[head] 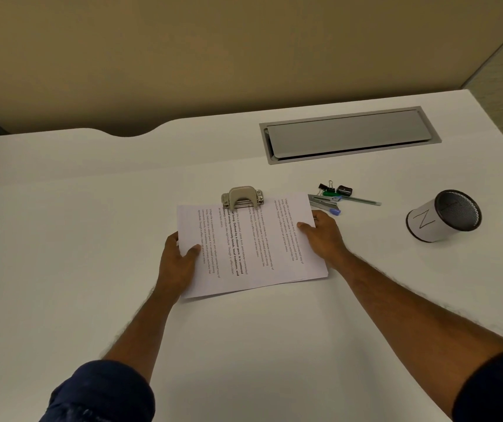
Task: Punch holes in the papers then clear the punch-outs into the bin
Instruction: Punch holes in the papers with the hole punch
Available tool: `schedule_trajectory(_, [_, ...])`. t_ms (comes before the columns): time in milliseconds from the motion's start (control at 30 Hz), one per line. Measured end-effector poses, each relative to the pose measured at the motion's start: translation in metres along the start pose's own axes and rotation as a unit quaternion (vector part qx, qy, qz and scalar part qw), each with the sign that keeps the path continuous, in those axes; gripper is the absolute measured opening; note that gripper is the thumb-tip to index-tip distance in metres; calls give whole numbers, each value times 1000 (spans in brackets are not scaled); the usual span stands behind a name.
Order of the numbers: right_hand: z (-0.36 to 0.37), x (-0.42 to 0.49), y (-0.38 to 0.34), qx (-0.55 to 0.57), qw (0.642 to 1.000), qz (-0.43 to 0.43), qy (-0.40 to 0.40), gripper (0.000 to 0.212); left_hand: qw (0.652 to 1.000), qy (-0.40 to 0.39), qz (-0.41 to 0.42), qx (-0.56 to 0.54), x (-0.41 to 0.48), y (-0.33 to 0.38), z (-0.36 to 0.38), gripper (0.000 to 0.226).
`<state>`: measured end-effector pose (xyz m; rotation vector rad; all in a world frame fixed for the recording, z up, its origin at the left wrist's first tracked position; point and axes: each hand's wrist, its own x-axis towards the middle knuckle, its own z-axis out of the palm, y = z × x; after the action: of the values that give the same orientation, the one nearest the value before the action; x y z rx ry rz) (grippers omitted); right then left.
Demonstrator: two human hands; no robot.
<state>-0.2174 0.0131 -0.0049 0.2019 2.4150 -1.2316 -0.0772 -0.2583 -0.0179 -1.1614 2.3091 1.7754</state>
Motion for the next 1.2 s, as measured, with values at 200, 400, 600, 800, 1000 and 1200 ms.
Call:
schedule_trajectory(200, [-1,3,3,-50,998,-38,-2,39,1000,-3,-1,-19,1,-3,0,41])
schedule_trajectory(400, [-18,13,4,-116,986,-92,71,33,999,4,-9,-31,2,-6,2,41])
schedule_trajectory(600, [-26,23,-9,-83,980,-157,87,13,1000,5,-2,-30,3,-8,2,40])
schedule_trajectory(800, [11,31,-56,-89,974,-207,-15,19,999,24,-5,-38,3,-7,3,35])
schedule_trajectory(1000, [48,52,-110,-93,977,-182,-67,27,999,29,-2,-29,5,-7,5,31])
schedule_trajectory(1200, [58,70,-143,-211,948,-166,-170,19,999,35,0,-26,5,-7,5,31])
